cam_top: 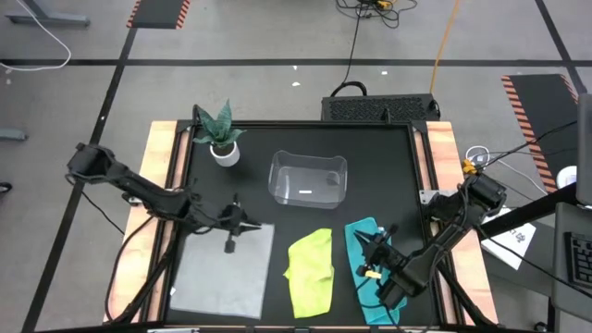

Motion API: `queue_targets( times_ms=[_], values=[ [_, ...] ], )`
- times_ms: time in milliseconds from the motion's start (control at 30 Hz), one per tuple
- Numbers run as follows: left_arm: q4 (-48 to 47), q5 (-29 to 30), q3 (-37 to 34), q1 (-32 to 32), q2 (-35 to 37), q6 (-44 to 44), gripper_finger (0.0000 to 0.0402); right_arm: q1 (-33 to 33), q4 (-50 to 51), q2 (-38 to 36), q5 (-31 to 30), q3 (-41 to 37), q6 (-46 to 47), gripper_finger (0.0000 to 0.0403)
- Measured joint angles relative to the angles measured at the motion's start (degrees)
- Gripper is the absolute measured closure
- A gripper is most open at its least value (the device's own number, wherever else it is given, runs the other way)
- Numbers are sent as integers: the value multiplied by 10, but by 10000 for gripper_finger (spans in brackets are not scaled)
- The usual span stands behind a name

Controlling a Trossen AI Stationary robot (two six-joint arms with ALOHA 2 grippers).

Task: Fold microfiber towels
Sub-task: Fold the blue towel

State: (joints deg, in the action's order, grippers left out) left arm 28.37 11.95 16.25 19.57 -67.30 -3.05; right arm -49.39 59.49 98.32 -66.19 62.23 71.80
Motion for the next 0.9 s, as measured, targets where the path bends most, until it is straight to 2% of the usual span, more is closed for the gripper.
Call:
queue_targets(
  times_ms=[100, 233, 467, 600, 767, 900],
  values=[
    [-2, -7, 51, 1, -65, 21, 364, 2, 20, -4, 3, -7, 23, 381],
    [-60, -70, 155, 10, -146, 84, 364, 0, 31, -20, 4, -25, 67, 390],
    [-131, -117, 313, 36, -264, 199, 350, -15, 29, -66, 19, -70, 85, 394],
    [-135, -106, 374, 37, -324, 250, 301, -23, 30, -111, 20, -102, 96, 390],
    [-137, -104, 449, 39, -397, 326, 213, -29, -3, -170, 20, -146, 93, 390],
    [-138, -79, 532, 45, -458, 334, 150, -28, -42, -218, 20, -185, 72, 390]
  ],
)
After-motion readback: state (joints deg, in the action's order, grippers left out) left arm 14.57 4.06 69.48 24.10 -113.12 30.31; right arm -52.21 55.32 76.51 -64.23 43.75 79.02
